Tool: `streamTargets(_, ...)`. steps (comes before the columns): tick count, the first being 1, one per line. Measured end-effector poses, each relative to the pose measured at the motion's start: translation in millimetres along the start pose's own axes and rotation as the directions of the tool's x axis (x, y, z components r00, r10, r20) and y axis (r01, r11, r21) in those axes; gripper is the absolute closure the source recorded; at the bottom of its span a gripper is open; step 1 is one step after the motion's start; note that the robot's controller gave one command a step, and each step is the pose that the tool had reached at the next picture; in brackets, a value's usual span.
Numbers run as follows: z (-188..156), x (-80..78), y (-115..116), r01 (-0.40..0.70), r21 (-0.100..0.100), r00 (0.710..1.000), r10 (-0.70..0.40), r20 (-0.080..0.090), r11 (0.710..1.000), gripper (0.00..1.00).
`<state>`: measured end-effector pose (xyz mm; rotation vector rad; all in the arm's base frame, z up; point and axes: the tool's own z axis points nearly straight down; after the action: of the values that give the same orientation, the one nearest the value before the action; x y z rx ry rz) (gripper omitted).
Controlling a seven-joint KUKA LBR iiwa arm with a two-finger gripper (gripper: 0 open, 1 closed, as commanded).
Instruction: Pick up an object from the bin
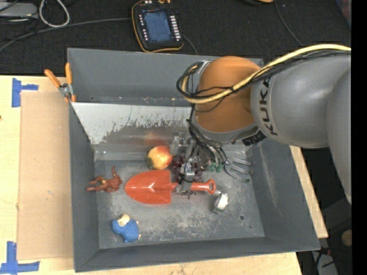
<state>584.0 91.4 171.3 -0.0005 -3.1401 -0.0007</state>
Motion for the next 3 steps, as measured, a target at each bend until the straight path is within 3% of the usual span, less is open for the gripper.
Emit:
streamTargets(1, 104.2, 4.6, -10.8, 0.139, -0.002, 0.99, -0.139, -0.018, 0.99, 0.0)
streamTargets(2, 37.7, 9.8, -3.1, 0.086, -0.001, 0.996, -0.086, 0.008, 0.996, 0.0)
streamTargets(3, 73.5, 15.7, -39.3, 0.367, -0.005, 0.93, -0.367, -0.016, 0.93, 0.0)
